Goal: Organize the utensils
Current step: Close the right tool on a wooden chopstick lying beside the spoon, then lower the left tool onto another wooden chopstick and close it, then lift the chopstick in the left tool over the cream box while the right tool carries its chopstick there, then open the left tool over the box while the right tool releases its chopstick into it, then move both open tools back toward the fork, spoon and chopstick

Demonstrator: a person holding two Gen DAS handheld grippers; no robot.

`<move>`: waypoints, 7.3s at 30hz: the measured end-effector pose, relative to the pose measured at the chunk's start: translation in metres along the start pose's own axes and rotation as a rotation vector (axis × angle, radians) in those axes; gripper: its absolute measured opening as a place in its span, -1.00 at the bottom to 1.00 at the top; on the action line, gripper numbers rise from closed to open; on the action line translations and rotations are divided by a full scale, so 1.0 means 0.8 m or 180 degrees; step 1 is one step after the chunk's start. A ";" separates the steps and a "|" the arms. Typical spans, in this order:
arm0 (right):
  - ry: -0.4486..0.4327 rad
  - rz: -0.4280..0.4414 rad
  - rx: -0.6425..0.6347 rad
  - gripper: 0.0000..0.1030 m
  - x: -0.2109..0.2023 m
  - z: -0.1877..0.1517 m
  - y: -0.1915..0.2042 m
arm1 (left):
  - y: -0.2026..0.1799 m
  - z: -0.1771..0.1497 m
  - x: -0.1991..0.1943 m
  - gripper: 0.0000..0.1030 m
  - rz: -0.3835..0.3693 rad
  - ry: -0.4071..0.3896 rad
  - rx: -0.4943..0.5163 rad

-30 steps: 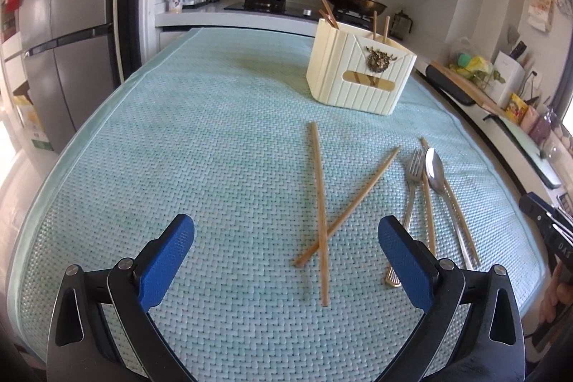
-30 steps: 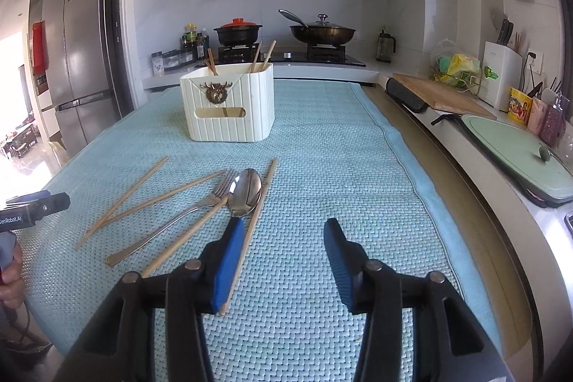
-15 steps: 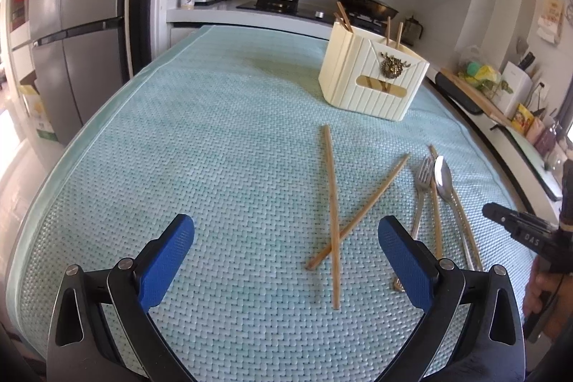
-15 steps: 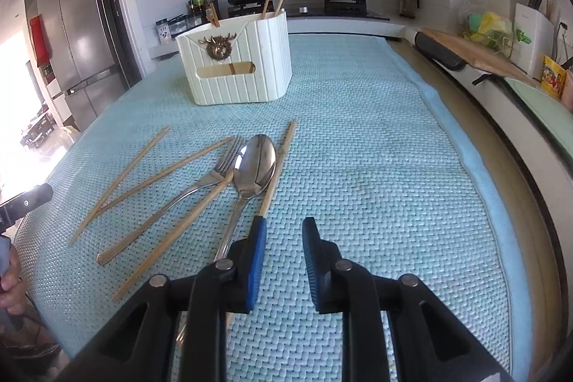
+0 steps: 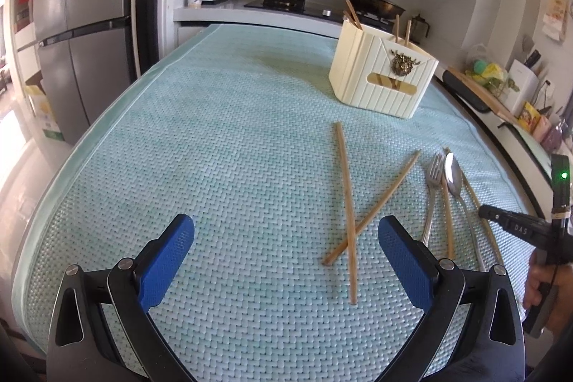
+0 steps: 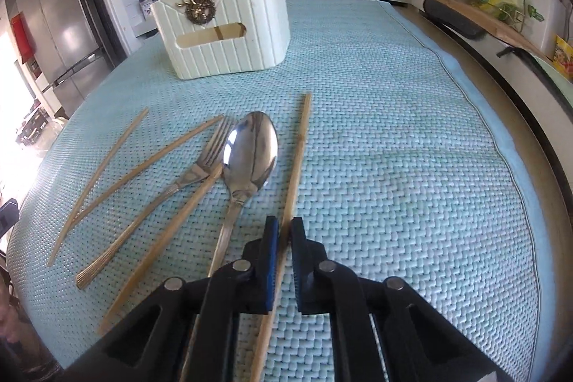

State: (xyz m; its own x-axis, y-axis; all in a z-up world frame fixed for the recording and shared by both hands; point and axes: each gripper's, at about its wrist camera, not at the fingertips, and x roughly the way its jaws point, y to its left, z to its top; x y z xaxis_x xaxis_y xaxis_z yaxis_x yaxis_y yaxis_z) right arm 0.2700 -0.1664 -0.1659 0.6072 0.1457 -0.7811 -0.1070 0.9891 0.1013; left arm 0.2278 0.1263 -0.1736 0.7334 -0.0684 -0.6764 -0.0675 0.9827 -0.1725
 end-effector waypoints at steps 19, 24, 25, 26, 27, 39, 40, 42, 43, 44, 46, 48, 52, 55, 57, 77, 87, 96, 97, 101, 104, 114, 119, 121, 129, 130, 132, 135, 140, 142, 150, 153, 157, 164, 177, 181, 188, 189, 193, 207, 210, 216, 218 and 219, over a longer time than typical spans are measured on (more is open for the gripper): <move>0.0111 0.0065 -0.0079 -0.77 -0.020 -0.002 -0.031 | -0.018 0.075 0.071 0.98 -0.0725 0.0591 0.0310; 0.0125 0.0103 -0.0156 -0.65 -0.016 0.012 -0.032 | -0.045 0.095 0.125 0.96 -0.0561 0.0831 0.0697; 0.0132 0.0112 -0.0195 -0.47 -0.015 0.014 -0.030 | -0.051 0.096 0.135 0.95 -0.0531 0.0881 0.0775; 0.0145 0.0118 -0.0245 -0.38 -0.012 0.018 -0.028 | -0.056 0.097 0.145 0.93 -0.0504 0.0934 0.0845; 0.0149 0.0127 -0.0287 -0.32 -0.010 0.023 -0.026 | -0.061 0.096 0.155 0.90 -0.0472 0.0983 0.0909; 0.0431 0.0051 -0.0825 -0.33 0.052 0.081 -0.003 | -0.078 0.104 0.199 0.68 -0.0242 0.1199 0.1194; 0.0458 0.0059 -0.0849 -0.33 0.055 0.088 -0.002 | -0.079 0.109 0.201 0.68 -0.0242 0.1223 0.1189; 0.0538 0.0111 -0.0853 -0.33 0.065 0.103 -0.002 | -0.081 0.113 0.206 0.68 -0.0235 0.1286 0.1196; 0.0571 0.0137 -0.0854 -0.33 0.070 0.109 -0.003 | -0.084 0.115 0.208 0.66 -0.0240 0.1316 0.1209; 0.0591 0.0150 -0.0850 -0.33 0.074 0.115 -0.005 | -0.086 0.116 0.210 0.60 -0.0247 0.1344 0.1233; 0.0641 0.0170 -0.0894 -0.39 0.080 0.125 -0.004 | -0.092 0.120 0.211 0.46 -0.0264 0.1395 0.1275; 0.0692 0.0135 -0.0995 -0.44 0.086 0.132 0.001 | -0.096 0.121 0.211 0.35 -0.0266 0.1432 0.1287; 0.0756 0.0175 -0.1001 -0.55 0.096 0.146 0.006 | -0.114 0.128 0.213 -0.11 -0.0260 0.1456 0.1304; 0.0744 0.0112 -0.0989 -0.83 0.104 0.158 0.005 | -0.129 0.130 0.211 -0.49 -0.0297 0.1453 0.1303; 0.0717 0.0116 -0.0943 -0.87 0.107 0.162 0.001 | -0.133 0.129 0.208 -0.83 -0.0305 0.1405 0.1281; -0.0716 0.0515 -0.0406 -0.88 -0.098 0.149 -0.049 | -0.092 0.172 0.012 -0.91 -0.0781 0.0246 0.0719; -0.1414 0.0479 -0.0541 -0.88 -0.209 0.123 -0.020 | -0.070 0.188 -0.053 -0.91 -0.0978 -0.0249 0.0590; -0.1722 0.0575 -0.0590 -0.88 -0.236 0.114 0.002 | -0.071 0.180 -0.054 -0.91 -0.1001 -0.0367 0.0538; -0.1727 0.0588 -0.0586 -0.88 -0.237 0.115 0.003 | -0.070 0.179 -0.055 -0.91 -0.1004 -0.0384 0.0533; -0.1775 0.0614 -0.0601 -0.88 -0.245 0.115 0.009 | -0.065 0.180 -0.062 -0.91 -0.1033 -0.0438 0.0496; -0.1818 0.0633 -0.0634 -0.88 -0.252 0.115 0.013 | -0.063 0.179 -0.068 -0.90 -0.1070 -0.0518 0.0525; -0.1790 0.0726 -0.0640 -0.88 -0.251 0.125 0.024 | -0.057 0.173 -0.073 -0.91 -0.1082 -0.0595 0.0479; -0.1797 0.0714 -0.0670 -0.88 -0.247 0.135 0.032 | -0.057 0.187 -0.074 -0.91 -0.1087 -0.0650 0.0439; -0.1797 0.0714 -0.0700 -0.88 -0.244 0.144 0.036 | -0.058 0.202 -0.074 -0.91 -0.1111 -0.0678 0.0424; -0.1990 0.0677 -0.0839 -0.88 -0.242 0.219 0.059 | -0.071 0.300 -0.075 -0.91 -0.1197 -0.0995 0.0319; -0.2021 0.0678 -0.0834 -0.88 -0.241 0.232 0.061 | -0.074 0.314 -0.074 -0.91 -0.1201 -0.1042 0.0303; -0.2091 0.0675 -0.0796 -0.88 -0.238 0.261 0.063 | -0.082 0.343 -0.071 -0.91 -0.1220 -0.1106 0.0276; -0.2214 0.0669 -0.0727 -0.88 -0.234 0.305 0.065 | -0.093 0.380 -0.060 -0.91 -0.1204 -0.1224 0.0237; -0.2336 0.0719 -0.0660 -0.88 -0.208 0.365 0.070 | -0.109 0.424 -0.017 -0.91 -0.1132 -0.1251 0.0157; -0.2317 0.0757 -0.0605 -0.88 -0.188 0.385 0.070 | -0.115 0.433 0.007 -0.91 -0.1105 -0.1188 0.0129; -0.1932 0.0783 -0.0625 -0.88 -0.073 0.418 0.077 | -0.128 0.432 0.115 -0.91 -0.0981 -0.0784 0.0045; -0.1687 0.0820 -0.0617 -0.88 -0.028 0.418 0.080 | -0.133 0.424 0.152 -0.91 -0.0913 -0.0605 0.0054; -0.1350 0.0867 -0.0597 -0.88 0.025 0.413 0.083 | -0.135 0.408 0.192 -0.91 -0.0829 -0.0384 0.0095; -0.0813 0.0879 -0.0589 -0.76 0.077 0.410 0.089 | -0.130 0.392 0.210 0.23 -0.0609 -0.0099 0.0106; -0.1290 0.0466 -0.0702 0.18 -0.098 0.330 0.045 | -0.080 0.269 0.033 0.83 -0.0433 -0.0100 0.0843; -0.1193 0.0382 -0.0684 0.18 -0.139 0.263 0.022 | -0.074 0.188 0.002 0.84 -0.0516 0.0070 0.0922; -0.1091 0.0084 -0.0552 0.18 -0.163 0.115 -0.006 | -0.075 0.060 -0.019 0.84 -0.0526 0.0112 0.0682; -0.1084 0.0042 -0.0523 0.18 -0.162 0.093 -0.007 | -0.075 0.048 -0.021 0.84 -0.0528 0.0079 0.0634; -0.1014 -0.0087 -0.0389 0.18 -0.150 0.010 -0.004 | -0.075 0.012 -0.021 0.84 -0.0509 0.0033 0.0469; -0.0755 0.0033 -0.0221 0.18 -0.108 -0.057 0.013 | -0.077 -0.017 -0.020 0.84 -0.0435 0.0115 0.0457; -0.0737 0.0055 -0.0157 0.18 -0.105 -0.058 0.012 | -0.075 -0.018 -0.022 0.84 -0.0404 0.0091 0.0464; -0.0672 0.0050 -0.0138 0.18 -0.101 -0.060 0.009 | -0.074 -0.021 -0.019 0.84 -0.0393 0.0111 0.0453; -0.0663 0.0051 -0.0139 0.18 -0.101 -0.060 0.009 | -0.075 -0.021 -0.020 0.84 -0.0384 0.0102 0.0460; -0.0664 0.0052 -0.0148 0.18 -0.101 -0.060 0.010 | -0.076 -0.022 -0.020 0.84 -0.0380 0.0094 0.0466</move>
State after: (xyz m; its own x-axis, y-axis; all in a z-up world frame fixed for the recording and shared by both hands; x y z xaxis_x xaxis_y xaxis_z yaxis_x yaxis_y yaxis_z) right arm 0.1819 -0.1716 -0.1314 0.7544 0.1678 -0.6346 -0.1513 0.9852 0.0806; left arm 0.2083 0.0651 -0.1647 0.7099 -0.1889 -0.6785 0.1195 0.9817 -0.1483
